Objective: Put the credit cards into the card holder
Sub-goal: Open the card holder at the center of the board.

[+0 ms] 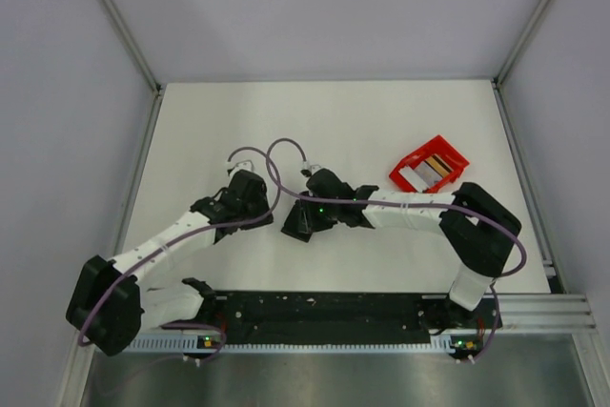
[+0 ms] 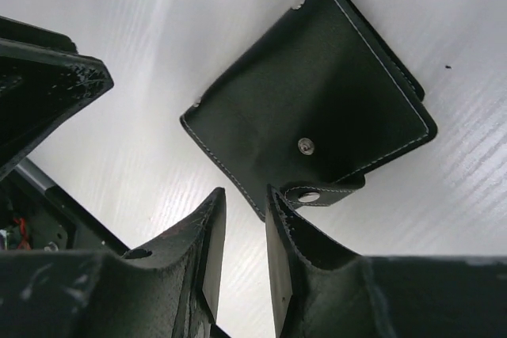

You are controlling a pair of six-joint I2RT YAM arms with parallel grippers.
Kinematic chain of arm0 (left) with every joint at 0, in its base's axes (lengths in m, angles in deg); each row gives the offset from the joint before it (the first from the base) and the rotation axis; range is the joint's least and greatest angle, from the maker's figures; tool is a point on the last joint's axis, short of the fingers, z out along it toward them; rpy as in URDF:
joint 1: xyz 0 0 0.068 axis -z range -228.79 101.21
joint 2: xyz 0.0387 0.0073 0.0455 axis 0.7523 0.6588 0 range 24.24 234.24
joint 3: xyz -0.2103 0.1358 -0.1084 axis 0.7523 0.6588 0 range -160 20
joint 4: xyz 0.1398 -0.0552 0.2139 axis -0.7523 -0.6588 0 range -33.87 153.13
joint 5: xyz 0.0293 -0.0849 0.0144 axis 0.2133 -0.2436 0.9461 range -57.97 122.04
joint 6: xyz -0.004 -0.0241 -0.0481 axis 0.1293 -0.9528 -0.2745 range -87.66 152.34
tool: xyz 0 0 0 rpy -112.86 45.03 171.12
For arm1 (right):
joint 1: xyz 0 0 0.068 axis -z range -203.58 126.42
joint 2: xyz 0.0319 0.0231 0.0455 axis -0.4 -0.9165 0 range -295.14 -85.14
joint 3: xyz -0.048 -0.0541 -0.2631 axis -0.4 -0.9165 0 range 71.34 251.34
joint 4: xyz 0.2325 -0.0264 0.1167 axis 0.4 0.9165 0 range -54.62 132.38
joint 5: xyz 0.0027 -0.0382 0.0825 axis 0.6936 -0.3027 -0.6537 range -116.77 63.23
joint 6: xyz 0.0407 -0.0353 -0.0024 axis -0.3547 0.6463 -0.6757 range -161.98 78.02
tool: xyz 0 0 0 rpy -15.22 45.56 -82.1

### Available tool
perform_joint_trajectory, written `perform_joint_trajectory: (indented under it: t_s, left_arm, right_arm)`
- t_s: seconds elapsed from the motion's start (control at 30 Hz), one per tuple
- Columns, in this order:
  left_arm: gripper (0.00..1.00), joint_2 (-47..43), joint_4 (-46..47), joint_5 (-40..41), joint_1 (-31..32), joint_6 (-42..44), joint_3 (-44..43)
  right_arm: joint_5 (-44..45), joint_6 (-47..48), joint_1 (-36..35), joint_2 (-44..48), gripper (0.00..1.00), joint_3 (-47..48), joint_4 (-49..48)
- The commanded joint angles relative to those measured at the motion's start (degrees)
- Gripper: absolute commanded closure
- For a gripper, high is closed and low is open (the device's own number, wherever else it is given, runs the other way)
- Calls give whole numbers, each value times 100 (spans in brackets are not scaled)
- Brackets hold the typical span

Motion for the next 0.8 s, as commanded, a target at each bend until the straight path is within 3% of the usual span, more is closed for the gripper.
perform_joint_trajectory:
  t_s: [0.0, 0.4, 0.53, 0.6, 0.77]
  left_arm:
    - [54, 182, 702, -386, 12, 350, -109]
    - [48, 1184, 1679, -1152, 12, 640, -135]
    - [63, 1369, 1688, -1090, 12, 658, -170]
    - [78, 1501, 1705, -1142, 12, 667, -153]
    - [88, 1624, 1846, -1301, 38, 562, 40]
  right_arm:
    - [378, -17, 94, 269, 73, -226, 115]
    - [36, -236, 622, 796, 71, -1062, -315]
    - [-95, -192, 631, 1341, 71, -1141, -666]
    - [-218, -166, 622, 1386, 71, -932, -694]
    - [-534, -122, 622, 746, 72, -228, -544]
